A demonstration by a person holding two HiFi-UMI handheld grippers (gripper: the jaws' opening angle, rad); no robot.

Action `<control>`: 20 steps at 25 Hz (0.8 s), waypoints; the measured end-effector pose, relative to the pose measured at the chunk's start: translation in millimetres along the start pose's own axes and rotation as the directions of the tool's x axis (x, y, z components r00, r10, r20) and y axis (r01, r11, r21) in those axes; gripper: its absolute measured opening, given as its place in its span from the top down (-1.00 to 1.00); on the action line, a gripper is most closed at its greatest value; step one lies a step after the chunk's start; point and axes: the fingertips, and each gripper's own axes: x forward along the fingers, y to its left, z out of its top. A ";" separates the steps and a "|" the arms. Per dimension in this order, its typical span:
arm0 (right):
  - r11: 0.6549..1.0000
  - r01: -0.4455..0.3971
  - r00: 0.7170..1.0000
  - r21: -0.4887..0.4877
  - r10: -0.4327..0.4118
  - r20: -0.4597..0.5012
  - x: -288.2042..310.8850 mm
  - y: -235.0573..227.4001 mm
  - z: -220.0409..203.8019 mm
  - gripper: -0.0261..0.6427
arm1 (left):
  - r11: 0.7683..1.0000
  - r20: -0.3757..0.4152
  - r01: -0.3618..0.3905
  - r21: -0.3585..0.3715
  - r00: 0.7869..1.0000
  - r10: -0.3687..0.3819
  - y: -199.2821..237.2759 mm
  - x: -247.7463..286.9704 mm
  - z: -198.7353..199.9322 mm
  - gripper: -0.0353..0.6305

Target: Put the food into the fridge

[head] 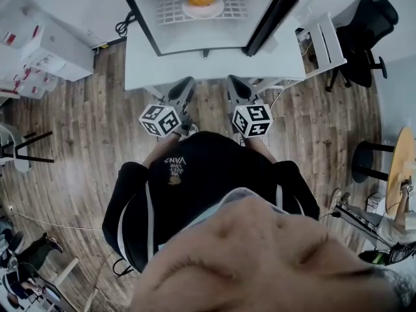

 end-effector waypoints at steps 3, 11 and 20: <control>1.000 0.002 1.000 -0.002 -0.002 0.002 -2.8 -1.6 -0.1 0.89 | 1.000 0.000 -0.001 0.002 1.000 0.001 -2.7 -0.2 -1.0 0.79; 1.000 0.001 1.000 0.000 -0.001 0.000 -6.0 -2.1 -1.6 0.89 | 1.000 -0.002 0.002 0.004 1.000 -0.002 -5.3 0.2 -3.3 0.79; 1.000 0.001 1.000 0.001 -0.001 0.003 -7.4 -1.1 -2.8 0.89 | 1.000 0.002 0.000 0.009 1.000 0.000 -6.2 -1.4 -3.4 0.79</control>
